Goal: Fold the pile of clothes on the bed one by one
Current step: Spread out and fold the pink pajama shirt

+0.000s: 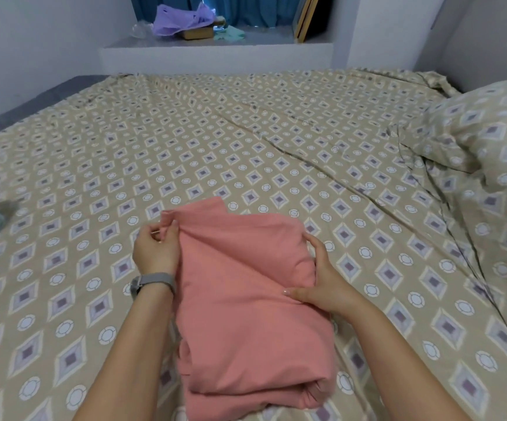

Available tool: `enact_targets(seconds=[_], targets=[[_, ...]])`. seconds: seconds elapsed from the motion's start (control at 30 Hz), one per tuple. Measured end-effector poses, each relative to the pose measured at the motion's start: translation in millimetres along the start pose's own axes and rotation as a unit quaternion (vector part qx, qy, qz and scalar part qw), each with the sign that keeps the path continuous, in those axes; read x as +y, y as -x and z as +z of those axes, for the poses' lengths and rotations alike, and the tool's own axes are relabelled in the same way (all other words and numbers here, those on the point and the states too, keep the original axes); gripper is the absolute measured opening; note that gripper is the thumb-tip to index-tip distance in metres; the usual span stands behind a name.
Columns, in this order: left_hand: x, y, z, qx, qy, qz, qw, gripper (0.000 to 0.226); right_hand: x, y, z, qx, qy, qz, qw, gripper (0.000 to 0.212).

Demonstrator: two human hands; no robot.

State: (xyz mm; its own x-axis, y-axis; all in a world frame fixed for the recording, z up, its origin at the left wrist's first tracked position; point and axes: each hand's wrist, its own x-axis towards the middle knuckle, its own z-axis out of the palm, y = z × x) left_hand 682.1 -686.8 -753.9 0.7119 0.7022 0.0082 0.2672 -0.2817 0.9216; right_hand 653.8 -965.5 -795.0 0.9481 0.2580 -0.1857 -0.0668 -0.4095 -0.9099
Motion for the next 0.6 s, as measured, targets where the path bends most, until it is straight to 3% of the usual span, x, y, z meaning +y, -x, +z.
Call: enact_targets(seconds=[0.1, 0.17, 0.27, 0.33, 0.4, 0.47, 0.53, 0.6], targets=[[-13.2, 2.0, 6.6, -0.175, -0.041, -0.098, 0.979, 0.03, -3.8, -2.4, 3.2, 0.006, 0.031, -0.007, 0.999, 0.118], [-15.6, 14.2, 12.3, -0.256, -0.055, -0.129, 0.957, 0.034, -7.6, -12.6, 1.5, 0.084, 0.011, -0.001, 0.996, 0.098], [-15.4, 18.8, 11.9, -0.231, -0.093, -0.016, 0.968, 0.031, -21.1, -30.9, -6.9, 0.174, -0.061, -0.039, 0.982, 0.056], [-10.6, 20.0, 4.1, -0.196, -0.078, 0.037, 0.977, 0.036, -29.1, -41.6, -14.1, 0.136, -0.036, -0.046, 0.989, 0.039], [-3.5, 18.1, -3.2, -0.211, 0.065, -0.011, 0.975, 0.033, -37.0, -50.3, -20.0, 0.074, 0.014, -0.062, 0.995, 0.002], [3.3, 18.9, -8.8, -0.299, 0.2, -0.119, 0.925, 0.027, -40.5, -58.2, -23.5, 0.047, 0.016, -0.084, 0.995, 0.029], [0.1, 17.2, -9.0, -0.379, 0.233, -0.202, 0.873, 0.033, -44.4, -61.9, -27.9, 0.047, -0.067, -0.095, 0.992, 0.025], [-1.9, 18.2, -8.5, -0.398, 0.236, -0.256, 0.849, 0.038, -45.6, -63.8, -29.1, 0.062, -0.134, -0.112, 0.983, 0.042]])
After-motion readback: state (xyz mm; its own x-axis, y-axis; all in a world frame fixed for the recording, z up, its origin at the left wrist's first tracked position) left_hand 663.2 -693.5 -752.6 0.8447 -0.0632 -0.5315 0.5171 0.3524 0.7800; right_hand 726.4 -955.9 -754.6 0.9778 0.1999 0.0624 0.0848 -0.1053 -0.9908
